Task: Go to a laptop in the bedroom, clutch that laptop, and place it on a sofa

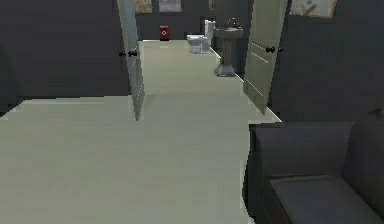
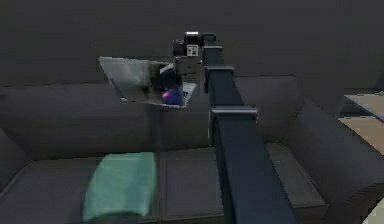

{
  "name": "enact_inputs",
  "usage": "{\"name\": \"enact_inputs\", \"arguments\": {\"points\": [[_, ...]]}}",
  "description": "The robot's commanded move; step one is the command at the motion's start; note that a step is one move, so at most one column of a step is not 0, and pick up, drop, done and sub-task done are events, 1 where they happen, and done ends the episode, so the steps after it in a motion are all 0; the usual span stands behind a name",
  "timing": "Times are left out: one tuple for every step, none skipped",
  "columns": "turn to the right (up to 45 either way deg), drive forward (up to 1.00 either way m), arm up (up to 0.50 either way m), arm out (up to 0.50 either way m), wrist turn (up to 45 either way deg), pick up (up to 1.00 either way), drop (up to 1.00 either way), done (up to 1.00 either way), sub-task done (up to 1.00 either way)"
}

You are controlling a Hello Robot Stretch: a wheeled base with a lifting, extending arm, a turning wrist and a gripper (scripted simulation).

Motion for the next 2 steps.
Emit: {"name": "enact_inputs", "arguments": {"points": [[0.0, 0.00, 0.00, -0.10, 0.0, 0.00, 0.00, 0.00, 0.00], [0.0, 0.00, 0.00, 0.00, 0.0, 0.00, 0.00, 1.00, 0.00]]}}
